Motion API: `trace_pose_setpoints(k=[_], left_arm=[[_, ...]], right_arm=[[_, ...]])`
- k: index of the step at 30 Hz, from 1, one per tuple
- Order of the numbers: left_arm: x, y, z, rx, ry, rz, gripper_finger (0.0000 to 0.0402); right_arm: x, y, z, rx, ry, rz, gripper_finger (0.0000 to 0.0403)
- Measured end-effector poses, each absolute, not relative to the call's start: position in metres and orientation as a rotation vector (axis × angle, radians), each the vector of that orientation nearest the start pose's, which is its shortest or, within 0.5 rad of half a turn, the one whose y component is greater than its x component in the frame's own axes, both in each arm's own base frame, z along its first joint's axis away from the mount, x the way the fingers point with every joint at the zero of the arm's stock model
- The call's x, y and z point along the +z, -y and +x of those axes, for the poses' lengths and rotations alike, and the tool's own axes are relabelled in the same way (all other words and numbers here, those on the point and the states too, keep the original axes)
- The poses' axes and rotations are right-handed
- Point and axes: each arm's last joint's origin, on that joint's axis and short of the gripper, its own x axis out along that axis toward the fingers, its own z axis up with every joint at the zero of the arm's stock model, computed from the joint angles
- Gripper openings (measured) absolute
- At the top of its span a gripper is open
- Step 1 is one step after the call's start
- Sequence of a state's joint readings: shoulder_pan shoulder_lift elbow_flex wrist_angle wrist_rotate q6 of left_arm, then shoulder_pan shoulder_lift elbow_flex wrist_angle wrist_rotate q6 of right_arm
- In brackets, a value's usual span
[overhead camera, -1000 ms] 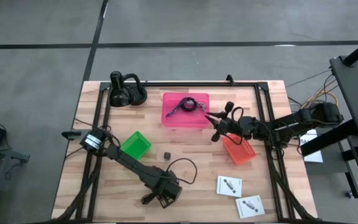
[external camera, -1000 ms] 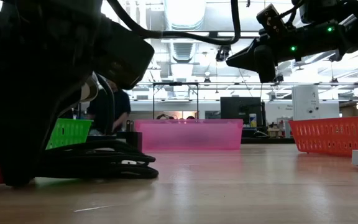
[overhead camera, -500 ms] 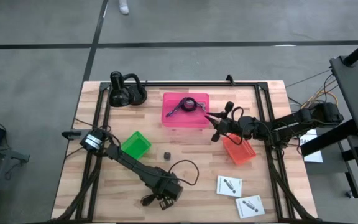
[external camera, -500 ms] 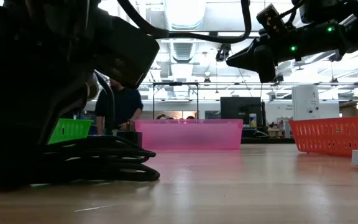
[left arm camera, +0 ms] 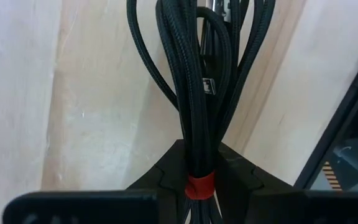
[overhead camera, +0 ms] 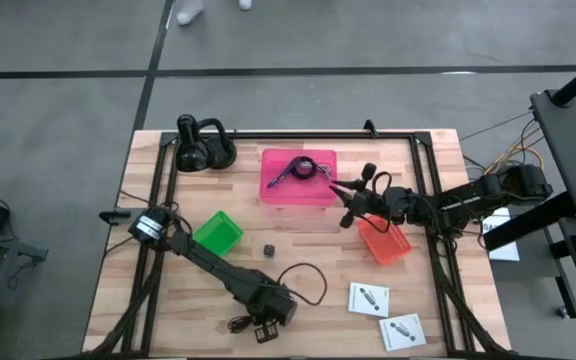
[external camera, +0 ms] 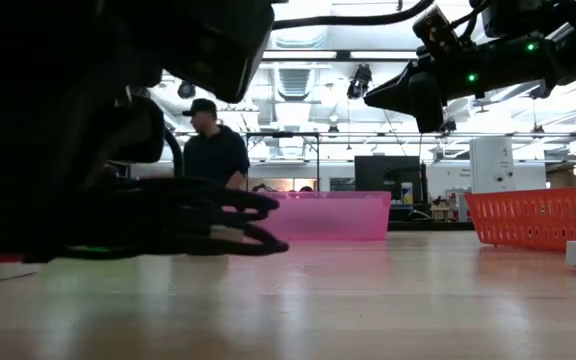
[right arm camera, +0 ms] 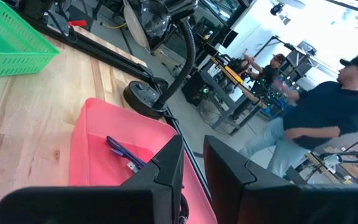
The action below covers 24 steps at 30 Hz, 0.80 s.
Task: Pick and place items into bin
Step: Put the black charger cable into the pink bin
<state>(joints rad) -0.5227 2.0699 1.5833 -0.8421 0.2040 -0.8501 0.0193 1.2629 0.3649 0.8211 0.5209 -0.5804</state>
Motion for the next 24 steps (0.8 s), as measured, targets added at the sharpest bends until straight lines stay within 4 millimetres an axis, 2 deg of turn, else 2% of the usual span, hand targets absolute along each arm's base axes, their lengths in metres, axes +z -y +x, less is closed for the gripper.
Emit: trace_pose_setpoints(k=[15, 24], left_arm=[[0.203, 0.205, 0.371, -0.074, -1.353, -0.343, 0.0044], [0.212, 0.191, 0.383, -0.091, -1.289, -0.25, 0.0044]], right_arm=[[0.194, 0.01, 0.232, -0.466, -0.219, -0.588, 0.0052], [0.194, 0.01, 0.232, -0.466, -0.219, -0.588, 0.0052]])
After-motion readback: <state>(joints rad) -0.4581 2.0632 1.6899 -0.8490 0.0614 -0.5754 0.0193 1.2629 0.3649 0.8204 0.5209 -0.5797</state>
